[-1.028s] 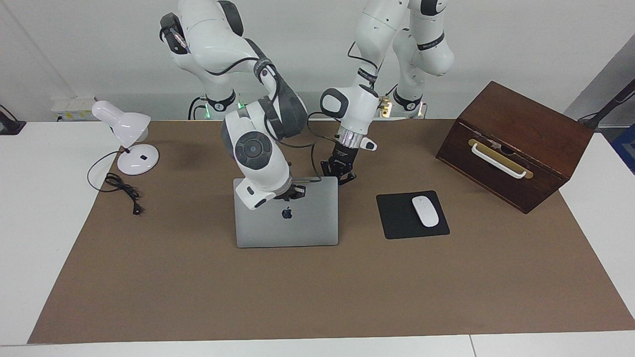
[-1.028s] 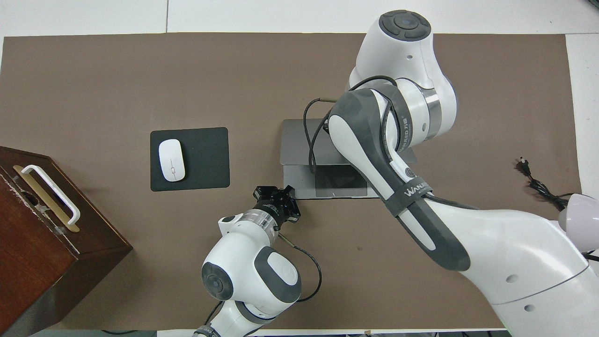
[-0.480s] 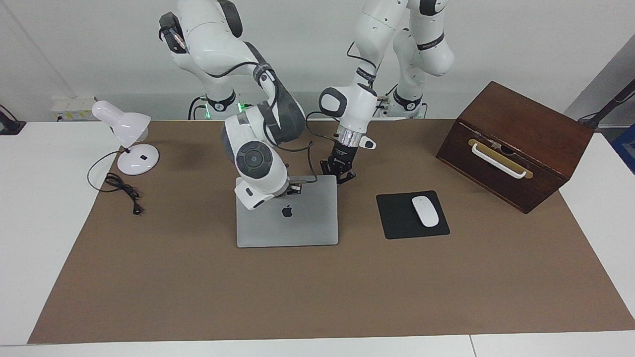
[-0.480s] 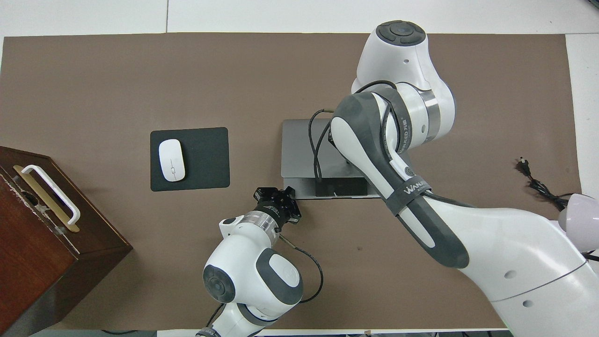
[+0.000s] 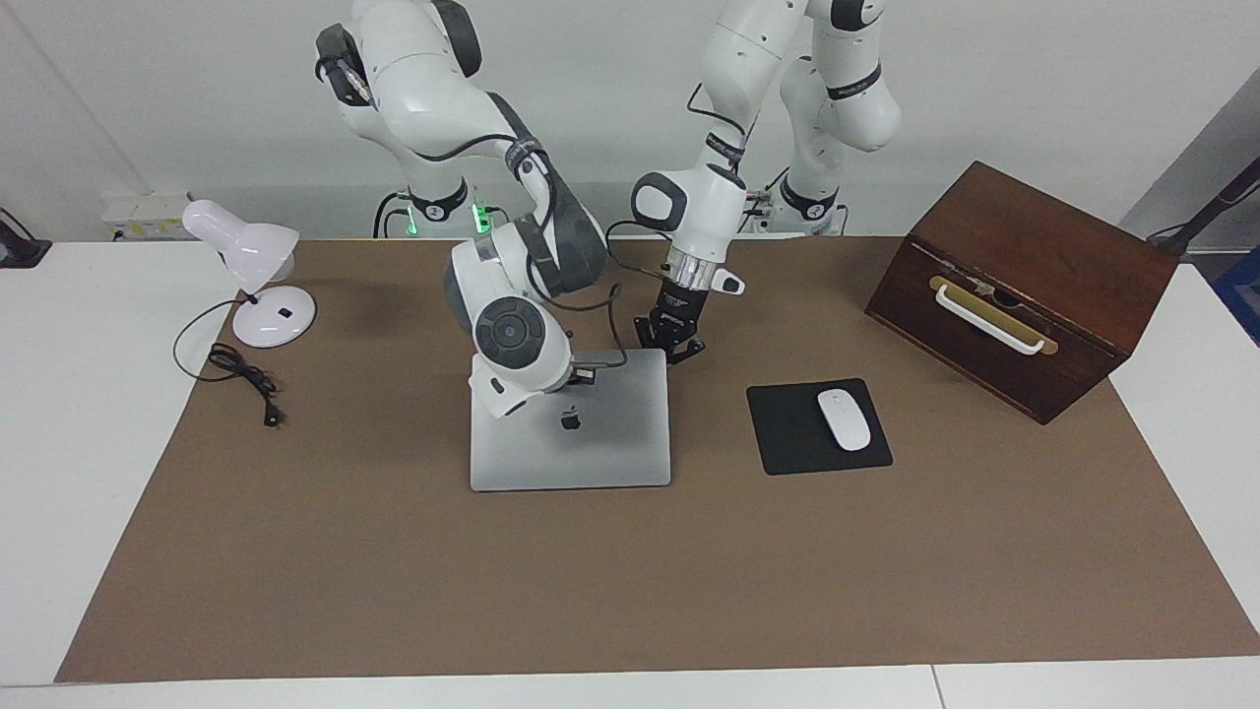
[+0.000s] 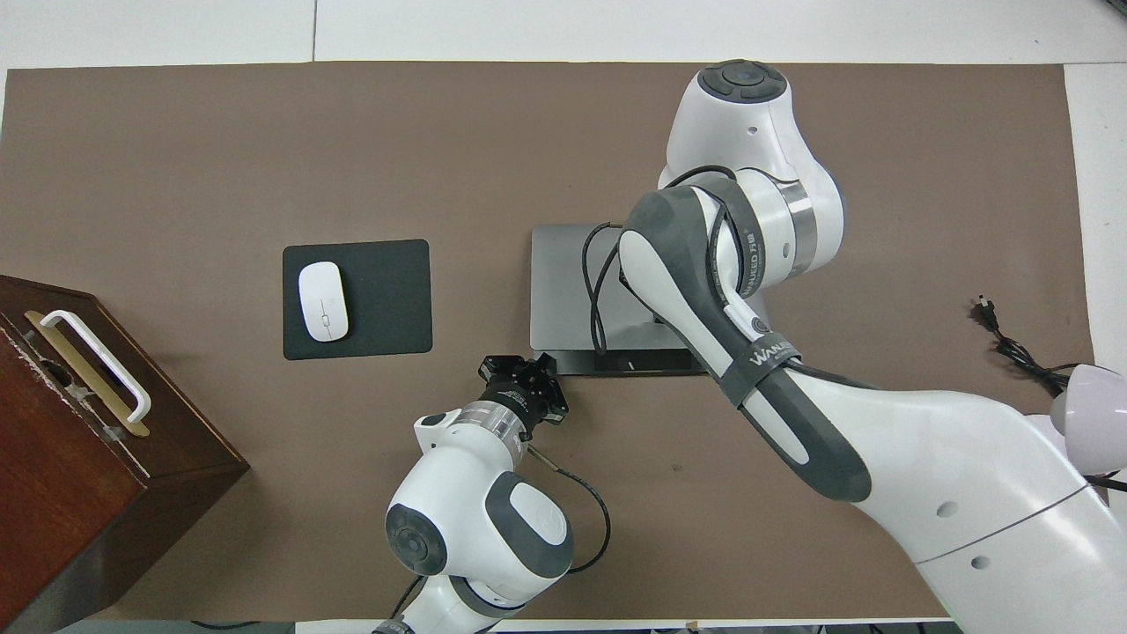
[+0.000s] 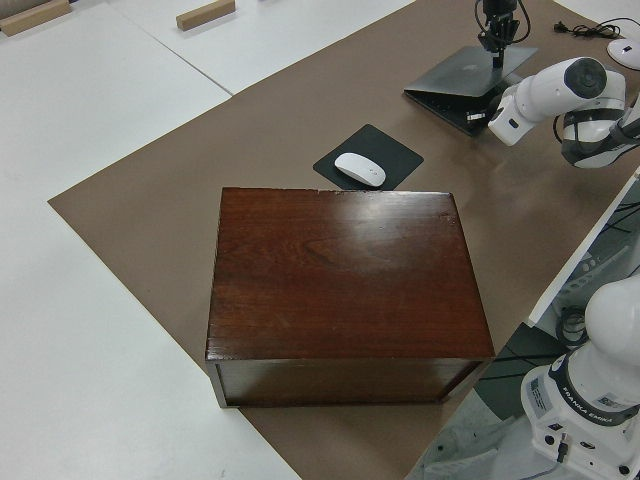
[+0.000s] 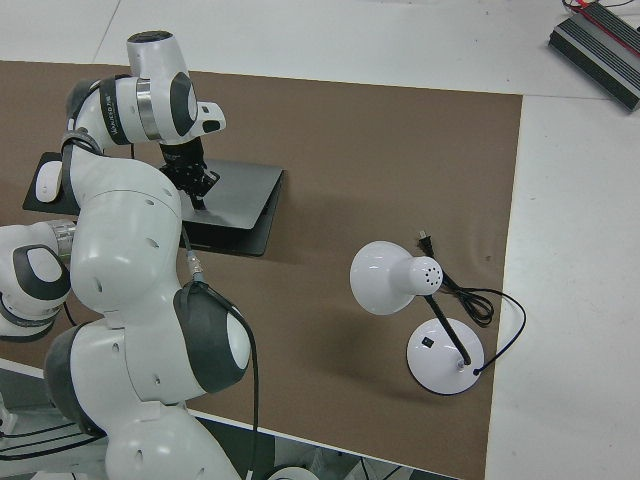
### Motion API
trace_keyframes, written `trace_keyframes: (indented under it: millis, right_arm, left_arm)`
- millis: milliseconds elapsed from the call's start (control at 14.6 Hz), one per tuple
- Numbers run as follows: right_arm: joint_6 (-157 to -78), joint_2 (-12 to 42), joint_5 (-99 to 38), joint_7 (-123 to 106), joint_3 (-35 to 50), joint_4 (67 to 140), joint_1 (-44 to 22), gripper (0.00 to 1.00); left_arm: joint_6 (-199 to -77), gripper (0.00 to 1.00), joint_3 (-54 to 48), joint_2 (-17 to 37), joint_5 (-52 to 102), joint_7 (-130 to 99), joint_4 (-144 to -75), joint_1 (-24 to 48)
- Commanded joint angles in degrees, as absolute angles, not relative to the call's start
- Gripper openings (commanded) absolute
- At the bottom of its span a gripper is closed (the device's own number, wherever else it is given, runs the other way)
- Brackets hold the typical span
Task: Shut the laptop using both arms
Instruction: 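Press the lid fully shut onto the base with the right gripper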
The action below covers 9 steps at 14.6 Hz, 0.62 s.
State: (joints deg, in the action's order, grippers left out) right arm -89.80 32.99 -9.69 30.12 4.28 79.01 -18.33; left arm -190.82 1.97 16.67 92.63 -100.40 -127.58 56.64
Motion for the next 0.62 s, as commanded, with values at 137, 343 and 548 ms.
trace_keyframes:
  millis: [137,343,548]
  right_arm:
    - [-90.6,31.5,-10.8,31.4,5.2,82.7,-17.4,0.00]
    - [-91.1,31.5,-10.8,31.8,5.3,83.1,-17.4,0.00]
    - [-91.8,31.5,-10.8,32.2,5.4,83.8,-17.5,0.00]
  left_arm:
    - [-190.0,0.00,2.1,19.8,95.0,-100.5,-129.0,58.8]
    - [-190.0,0.00,2.1,19.8,95.0,-100.5,-129.2,58.9]
    - [-190.0,0.00,2.1,19.8,95.0,-100.5,-129.2,58.8]
